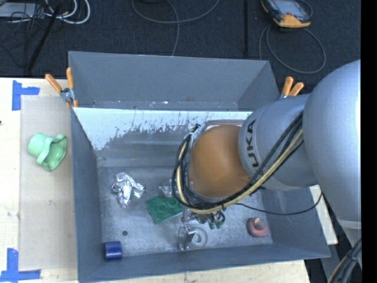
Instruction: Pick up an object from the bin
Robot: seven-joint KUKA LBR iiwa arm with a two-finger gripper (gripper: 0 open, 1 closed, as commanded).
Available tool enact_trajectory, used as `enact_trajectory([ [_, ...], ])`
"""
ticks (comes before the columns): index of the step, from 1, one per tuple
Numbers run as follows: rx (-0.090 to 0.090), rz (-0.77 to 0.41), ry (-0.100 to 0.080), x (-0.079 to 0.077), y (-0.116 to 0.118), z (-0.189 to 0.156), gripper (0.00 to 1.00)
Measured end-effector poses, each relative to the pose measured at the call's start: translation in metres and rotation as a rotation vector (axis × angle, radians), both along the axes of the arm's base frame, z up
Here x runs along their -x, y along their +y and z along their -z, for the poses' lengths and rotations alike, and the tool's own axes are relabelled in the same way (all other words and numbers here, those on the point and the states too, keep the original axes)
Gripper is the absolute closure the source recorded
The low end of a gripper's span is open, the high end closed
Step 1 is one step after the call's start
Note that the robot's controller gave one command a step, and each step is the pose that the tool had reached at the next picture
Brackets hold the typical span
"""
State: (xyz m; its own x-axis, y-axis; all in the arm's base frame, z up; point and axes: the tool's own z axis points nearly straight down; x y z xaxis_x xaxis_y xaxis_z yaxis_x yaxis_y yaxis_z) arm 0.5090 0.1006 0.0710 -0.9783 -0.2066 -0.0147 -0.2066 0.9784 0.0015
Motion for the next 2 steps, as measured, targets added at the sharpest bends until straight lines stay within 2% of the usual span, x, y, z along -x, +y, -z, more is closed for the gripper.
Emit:
enact_trajectory([
  [1, 0.005, -0.060, 0.008, -0.050, -0.015, -0.030, 0.00],
  [2, 0.004, 0.009, 0.012, -0.050, -0.026, -0.051, 0.00],
])
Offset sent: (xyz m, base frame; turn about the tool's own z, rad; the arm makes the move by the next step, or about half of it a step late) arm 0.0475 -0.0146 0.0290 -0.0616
